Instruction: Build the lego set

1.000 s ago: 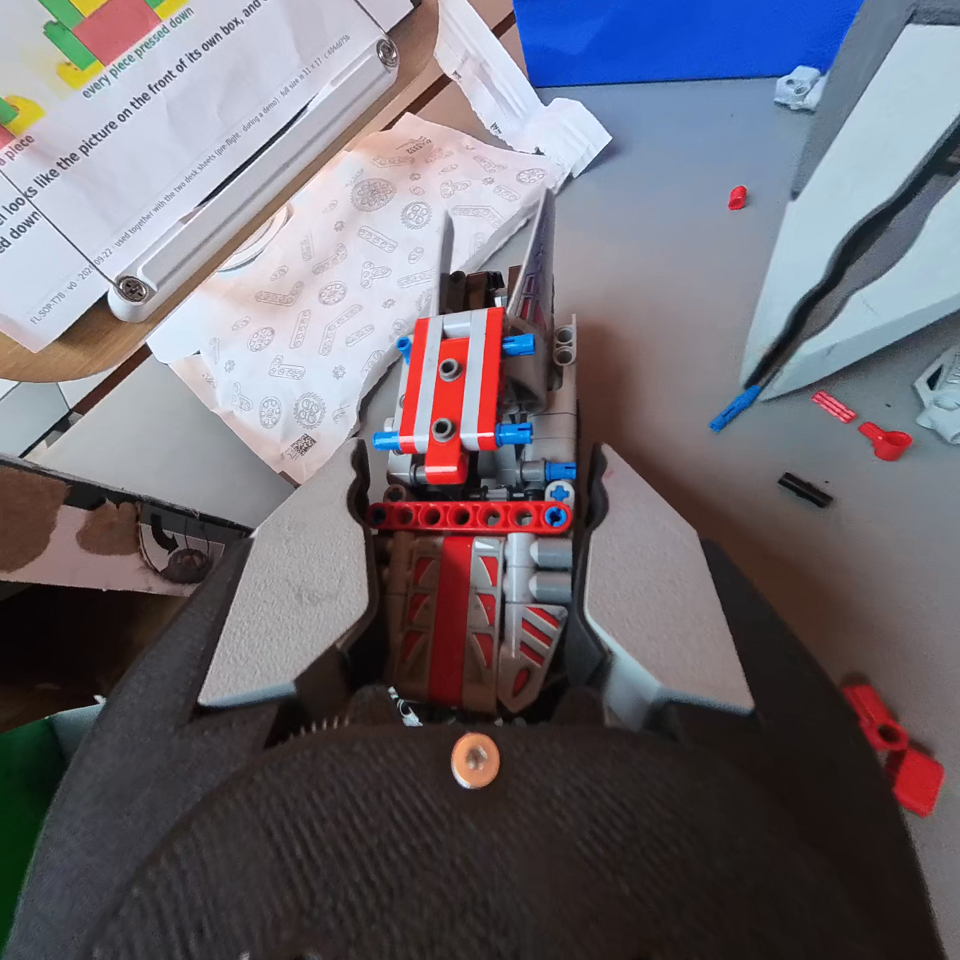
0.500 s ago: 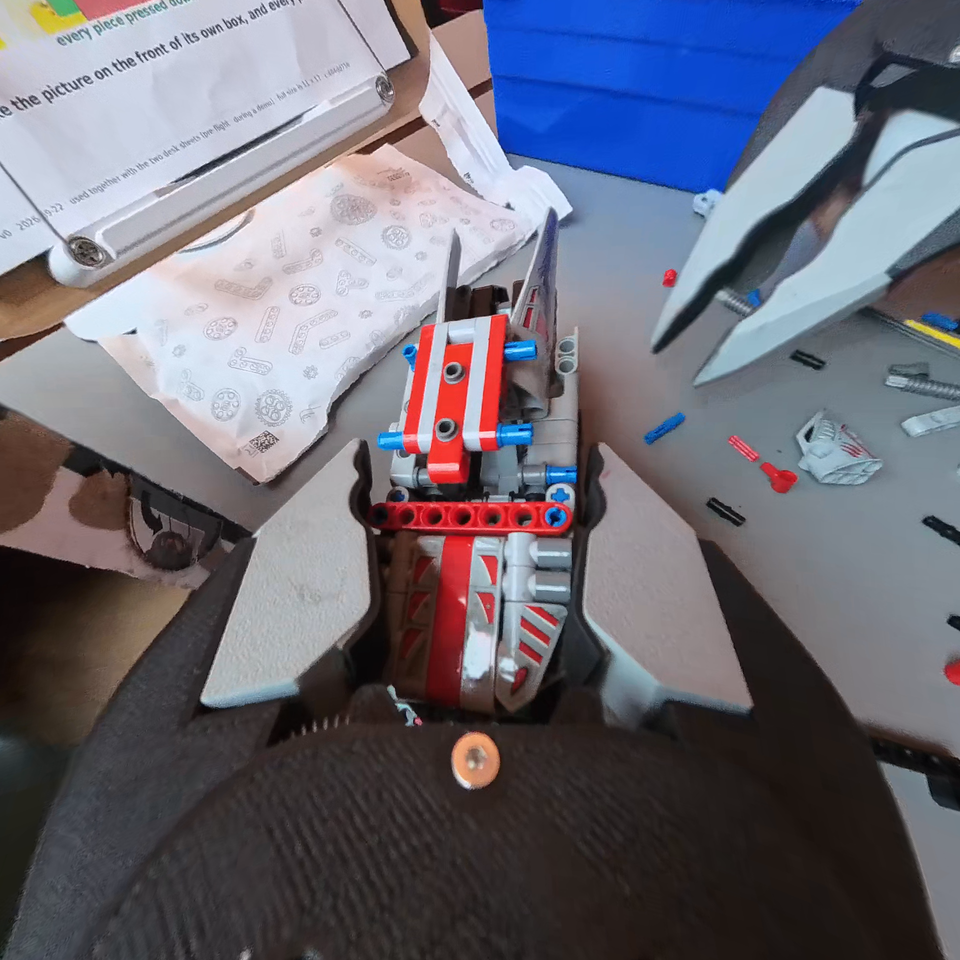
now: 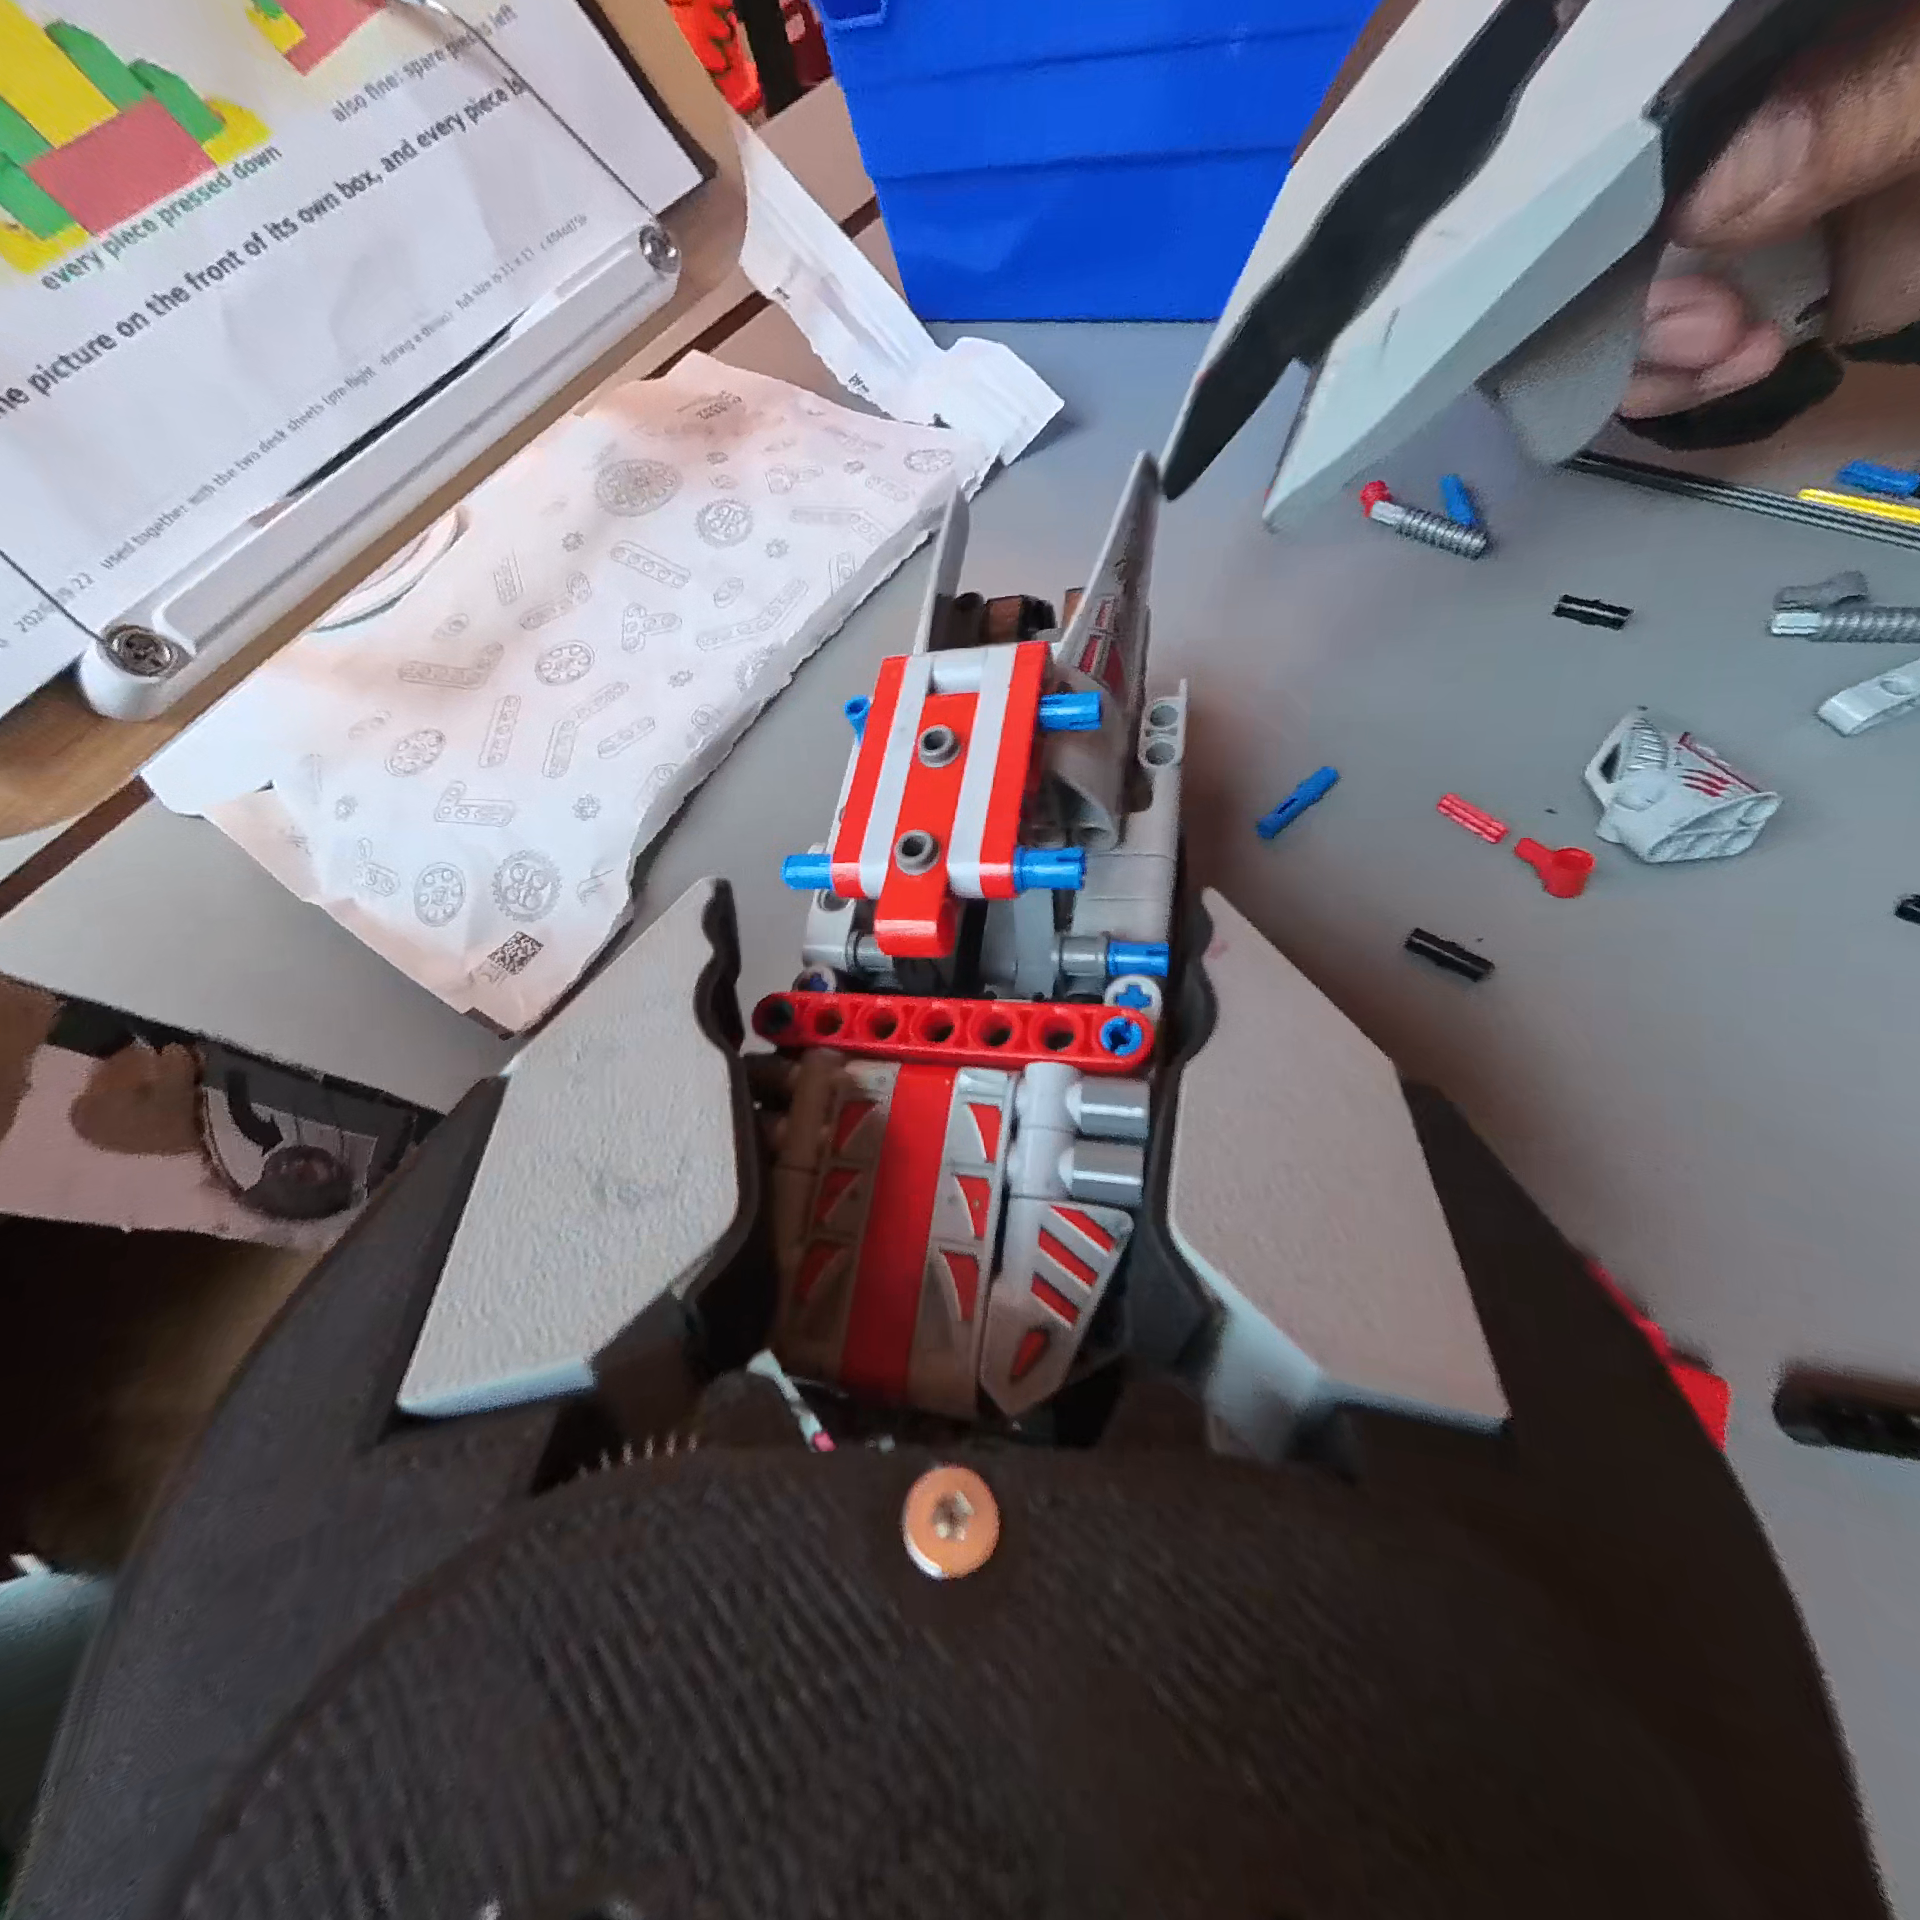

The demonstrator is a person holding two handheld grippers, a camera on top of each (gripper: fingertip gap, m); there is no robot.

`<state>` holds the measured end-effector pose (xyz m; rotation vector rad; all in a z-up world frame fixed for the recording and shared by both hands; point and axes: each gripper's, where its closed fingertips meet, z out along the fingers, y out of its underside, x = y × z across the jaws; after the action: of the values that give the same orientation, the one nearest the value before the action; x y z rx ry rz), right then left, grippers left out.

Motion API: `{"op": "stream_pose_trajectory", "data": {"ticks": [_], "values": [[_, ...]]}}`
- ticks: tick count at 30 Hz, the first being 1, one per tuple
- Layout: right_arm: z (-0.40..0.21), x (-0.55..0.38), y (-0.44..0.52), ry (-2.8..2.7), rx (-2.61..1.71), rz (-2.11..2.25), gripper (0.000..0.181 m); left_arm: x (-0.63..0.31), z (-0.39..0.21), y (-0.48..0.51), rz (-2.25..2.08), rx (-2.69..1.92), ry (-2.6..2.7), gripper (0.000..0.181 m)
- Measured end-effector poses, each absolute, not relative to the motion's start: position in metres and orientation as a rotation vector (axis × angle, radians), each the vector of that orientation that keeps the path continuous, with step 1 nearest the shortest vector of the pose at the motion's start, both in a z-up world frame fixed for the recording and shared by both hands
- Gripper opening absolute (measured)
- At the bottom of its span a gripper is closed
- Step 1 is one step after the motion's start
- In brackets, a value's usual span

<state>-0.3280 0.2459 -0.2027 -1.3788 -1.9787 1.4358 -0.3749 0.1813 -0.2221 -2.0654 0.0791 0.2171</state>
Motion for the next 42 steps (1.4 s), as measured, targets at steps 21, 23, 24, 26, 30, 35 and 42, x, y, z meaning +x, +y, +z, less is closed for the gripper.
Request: {"op": "stream_pose_trajectory", "data": {"ticks": [21, 23, 24, 26, 30, 35, 42], "values": [[-0.186, -0.335, 0.233, -1.885, -1.297, 1.511, 0.034, -0.377, -0.231, 0.175, 0.311, -2.140, 0.157, 0.089], [-0.184, -0.335, 0.231, -1.889, -1.271, 1.503, 0.036, -0.376, -0.229, 0.175, 0.387, -2.127, 0.212, 0.088], [-0.183, -0.334, 0.229, -1.894, -1.245, 1.506, 0.037, -0.376, -0.227, 0.176, 0.416, -2.116, 0.242, 0.088], [-0.179, -0.332, 0.227, -1.901, -1.197, 1.513, 0.041, -0.374, -0.225, 0.177, 0.449, -2.092, 0.290, 0.088], [-0.170, -0.321, 0.209, -1.974, -1.038, 1.558, 0.038, -0.372, -0.222, 0.177, 0.487, -2.054, 0.347, 0.088], [-0.192, -0.318, 0.189, -2.122, -0.904, 1.337, 0.031, -0.366, -0.225, 0.174, 0.400, -2.073, 0.360, 0.088], [-0.201, -0.326, 0.185, -2.118, -0.933, 1.286, 0.010, -0.367, -0.234, 0.170, 0.200, -2.152, 0.257, 0.087]]}}
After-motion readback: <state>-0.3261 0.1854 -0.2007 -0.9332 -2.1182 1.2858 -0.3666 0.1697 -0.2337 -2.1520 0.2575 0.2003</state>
